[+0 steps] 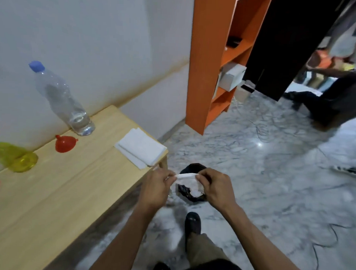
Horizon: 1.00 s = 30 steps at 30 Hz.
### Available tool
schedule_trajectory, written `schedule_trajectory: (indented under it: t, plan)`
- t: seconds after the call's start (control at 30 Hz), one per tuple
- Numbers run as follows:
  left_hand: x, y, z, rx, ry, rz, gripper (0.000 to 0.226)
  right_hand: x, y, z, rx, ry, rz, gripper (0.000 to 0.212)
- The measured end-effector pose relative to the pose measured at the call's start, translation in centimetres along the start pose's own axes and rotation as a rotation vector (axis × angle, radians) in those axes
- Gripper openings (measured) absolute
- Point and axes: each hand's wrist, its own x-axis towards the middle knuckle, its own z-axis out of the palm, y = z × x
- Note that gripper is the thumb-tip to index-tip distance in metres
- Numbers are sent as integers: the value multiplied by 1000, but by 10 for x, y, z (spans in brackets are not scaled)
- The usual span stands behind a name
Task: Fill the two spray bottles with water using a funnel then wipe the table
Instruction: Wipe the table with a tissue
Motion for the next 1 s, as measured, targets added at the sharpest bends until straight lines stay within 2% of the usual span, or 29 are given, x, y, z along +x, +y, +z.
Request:
schedule_trajectory:
  t: [0.13, 0.27, 0.43, 0.63, 1.0]
  plan:
    - [11, 8, 33, -6, -74, -4, 15, -10, 30, -10, -13, 53, 178, 12]
    - [33, 12, 64, -13, -175, -61, 13, 1, 58, -7, -52, 52, 264, 18]
    - [83, 15, 102, 90, -189, -145, 10, 49, 85, 0, -56, 84, 384, 18]
    - [157, 14, 153, 118, -169, -283, 15, 126, 122, 14, -66, 36, 519, 16]
    - [254, -27, 251, 173, -219, -410, 21, 223, 202, 60, -232, -63, 569, 23]
